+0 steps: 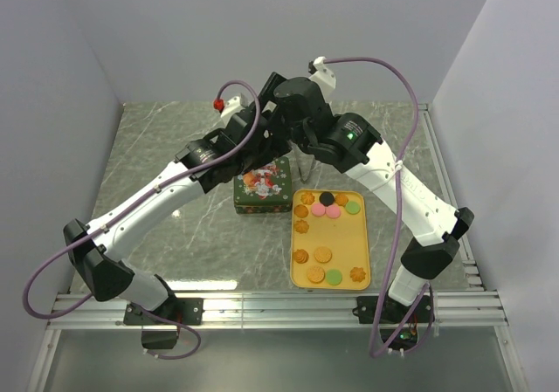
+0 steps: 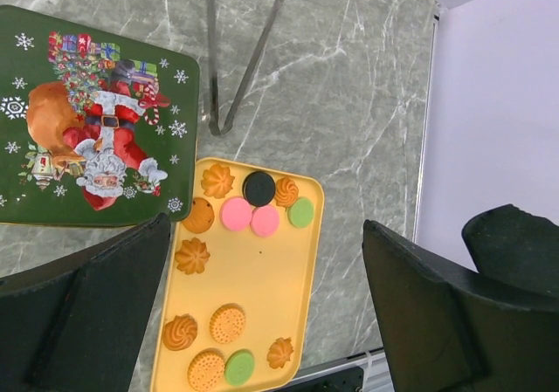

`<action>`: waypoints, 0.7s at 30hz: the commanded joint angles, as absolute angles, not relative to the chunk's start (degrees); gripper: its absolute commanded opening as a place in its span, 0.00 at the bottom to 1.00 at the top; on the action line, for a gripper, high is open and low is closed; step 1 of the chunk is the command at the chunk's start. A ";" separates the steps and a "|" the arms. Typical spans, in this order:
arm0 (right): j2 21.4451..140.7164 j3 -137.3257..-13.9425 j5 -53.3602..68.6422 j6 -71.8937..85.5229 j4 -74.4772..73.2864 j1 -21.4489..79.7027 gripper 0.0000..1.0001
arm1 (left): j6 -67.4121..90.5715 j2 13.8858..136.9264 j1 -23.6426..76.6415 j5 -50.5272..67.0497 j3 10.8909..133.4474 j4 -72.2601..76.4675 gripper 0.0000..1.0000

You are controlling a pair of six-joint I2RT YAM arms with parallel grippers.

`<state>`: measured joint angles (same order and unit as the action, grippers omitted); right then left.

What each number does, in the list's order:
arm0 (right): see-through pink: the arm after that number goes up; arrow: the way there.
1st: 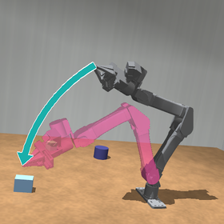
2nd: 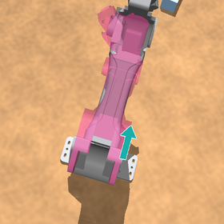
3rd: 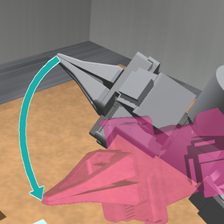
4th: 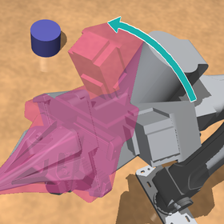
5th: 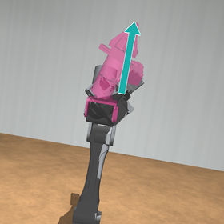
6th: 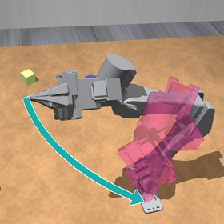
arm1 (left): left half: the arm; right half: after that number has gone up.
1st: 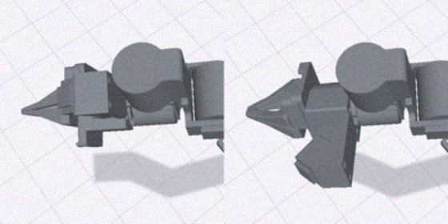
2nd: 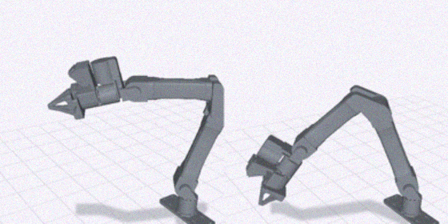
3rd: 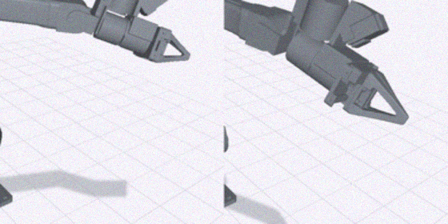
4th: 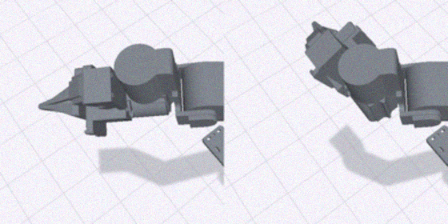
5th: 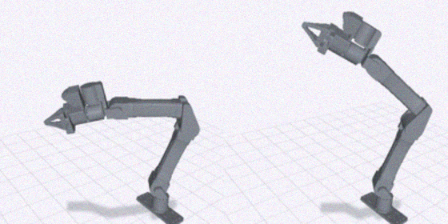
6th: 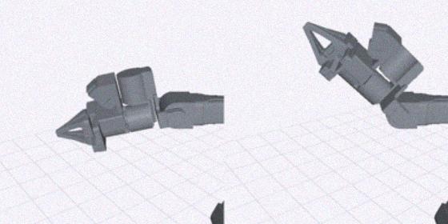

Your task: Pack the cookies

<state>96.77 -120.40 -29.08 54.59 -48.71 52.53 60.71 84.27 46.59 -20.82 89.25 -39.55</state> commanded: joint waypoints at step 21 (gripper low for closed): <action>95.54 -120.06 -27.60 53.97 -45.62 54.49 1.00 | 55.72 84.55 47.72 -17.14 91.84 -33.57 0.98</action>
<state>96.62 -120.40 -29.89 54.65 -48.42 52.53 59.70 84.18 46.59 -20.21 89.27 -38.30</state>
